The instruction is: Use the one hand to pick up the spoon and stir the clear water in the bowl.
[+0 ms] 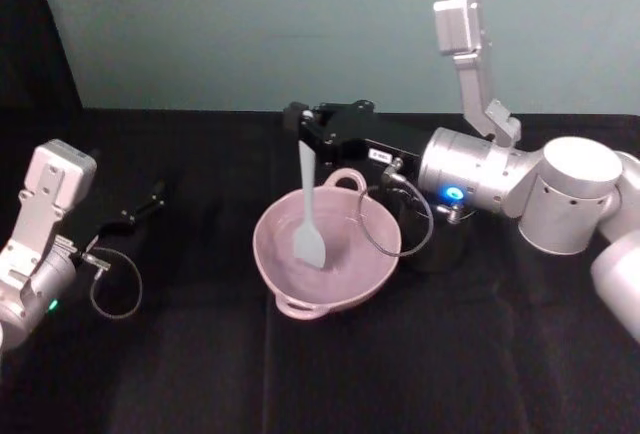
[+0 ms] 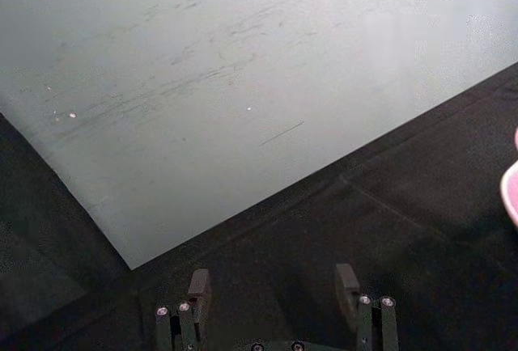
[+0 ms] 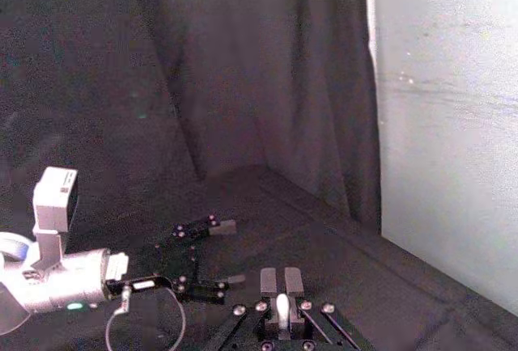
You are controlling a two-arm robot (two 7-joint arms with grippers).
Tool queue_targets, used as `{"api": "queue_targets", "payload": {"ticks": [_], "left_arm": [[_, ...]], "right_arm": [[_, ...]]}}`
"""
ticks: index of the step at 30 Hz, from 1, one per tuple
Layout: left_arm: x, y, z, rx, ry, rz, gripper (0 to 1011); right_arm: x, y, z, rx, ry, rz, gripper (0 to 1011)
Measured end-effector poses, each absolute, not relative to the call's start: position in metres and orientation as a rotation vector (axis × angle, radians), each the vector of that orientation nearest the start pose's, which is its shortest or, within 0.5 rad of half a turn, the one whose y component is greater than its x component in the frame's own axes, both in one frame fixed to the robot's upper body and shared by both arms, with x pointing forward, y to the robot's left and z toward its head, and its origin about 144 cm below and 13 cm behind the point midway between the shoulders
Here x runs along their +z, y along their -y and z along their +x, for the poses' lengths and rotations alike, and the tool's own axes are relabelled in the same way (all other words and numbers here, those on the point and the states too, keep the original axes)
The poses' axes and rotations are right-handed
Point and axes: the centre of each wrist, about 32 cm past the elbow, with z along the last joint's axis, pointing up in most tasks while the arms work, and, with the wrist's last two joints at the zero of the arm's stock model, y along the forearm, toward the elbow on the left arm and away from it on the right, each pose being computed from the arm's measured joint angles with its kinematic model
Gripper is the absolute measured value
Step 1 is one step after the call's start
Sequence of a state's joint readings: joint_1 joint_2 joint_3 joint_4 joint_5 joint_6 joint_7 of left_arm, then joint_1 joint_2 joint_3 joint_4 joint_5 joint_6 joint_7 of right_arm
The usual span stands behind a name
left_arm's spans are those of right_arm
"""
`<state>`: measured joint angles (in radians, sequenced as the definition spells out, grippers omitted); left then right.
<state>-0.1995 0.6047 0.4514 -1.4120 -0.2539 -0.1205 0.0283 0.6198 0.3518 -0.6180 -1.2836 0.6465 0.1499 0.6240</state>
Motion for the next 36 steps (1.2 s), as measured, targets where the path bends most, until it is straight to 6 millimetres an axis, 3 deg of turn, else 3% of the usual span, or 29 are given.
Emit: {"api": "queue_targets", "payload": {"ticks": [8, 19, 36], "left_arm": [[1.14, -0.31, 0.489, 1.248, 0.285, 0.304, 1011], [1.14, -0.31, 0.489, 1.248, 0.285, 0.304, 1011], [1.14, -0.31, 0.489, 1.248, 0.285, 0.304, 1011]], "right_arm": [[1.241, 0.18, 0.604, -0.484, -0.079, -0.01, 64], [1.243, 0.185, 0.62, -0.513, -0.079, -0.002, 64], [1.244, 0.218, 0.597, -0.589, -0.071, 0.0, 64]]}}
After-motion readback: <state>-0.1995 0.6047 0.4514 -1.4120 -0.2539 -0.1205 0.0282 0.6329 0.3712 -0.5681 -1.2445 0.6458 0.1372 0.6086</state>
